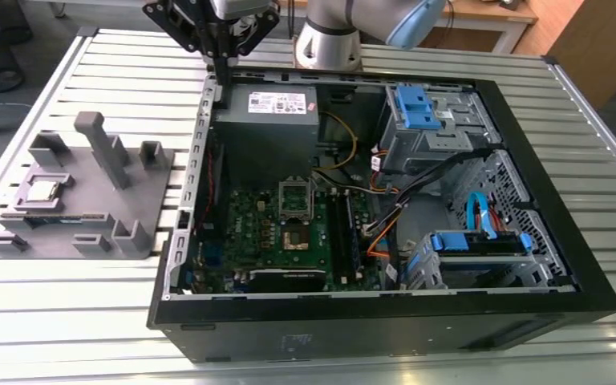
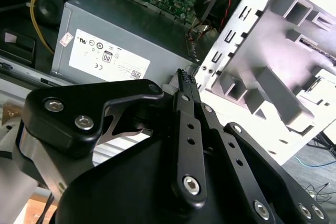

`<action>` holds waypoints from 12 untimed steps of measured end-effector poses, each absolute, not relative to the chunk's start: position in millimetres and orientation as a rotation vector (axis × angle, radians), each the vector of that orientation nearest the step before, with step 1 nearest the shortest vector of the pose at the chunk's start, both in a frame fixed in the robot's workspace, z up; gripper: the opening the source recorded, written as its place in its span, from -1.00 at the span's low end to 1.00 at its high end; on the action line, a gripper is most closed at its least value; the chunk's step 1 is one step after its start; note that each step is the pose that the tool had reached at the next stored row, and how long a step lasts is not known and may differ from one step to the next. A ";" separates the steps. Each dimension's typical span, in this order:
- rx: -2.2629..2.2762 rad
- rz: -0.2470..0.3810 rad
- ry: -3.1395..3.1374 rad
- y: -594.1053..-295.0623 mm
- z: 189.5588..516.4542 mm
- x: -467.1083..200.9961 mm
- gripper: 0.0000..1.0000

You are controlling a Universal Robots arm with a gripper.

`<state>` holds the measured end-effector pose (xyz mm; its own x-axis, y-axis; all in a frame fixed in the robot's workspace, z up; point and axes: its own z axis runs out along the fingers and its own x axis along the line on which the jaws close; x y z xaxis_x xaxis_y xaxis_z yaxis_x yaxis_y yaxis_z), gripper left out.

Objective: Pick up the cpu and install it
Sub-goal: 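Reach for the cpu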

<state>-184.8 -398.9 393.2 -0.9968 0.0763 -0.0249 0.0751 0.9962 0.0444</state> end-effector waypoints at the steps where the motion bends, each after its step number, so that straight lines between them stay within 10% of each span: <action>1: 0.118 0.068 3.112 -398.9 393.2 -186.8 -0.79; 12: 0.118 0.068 3.112 -399.0 392.9 -218.7 -0.79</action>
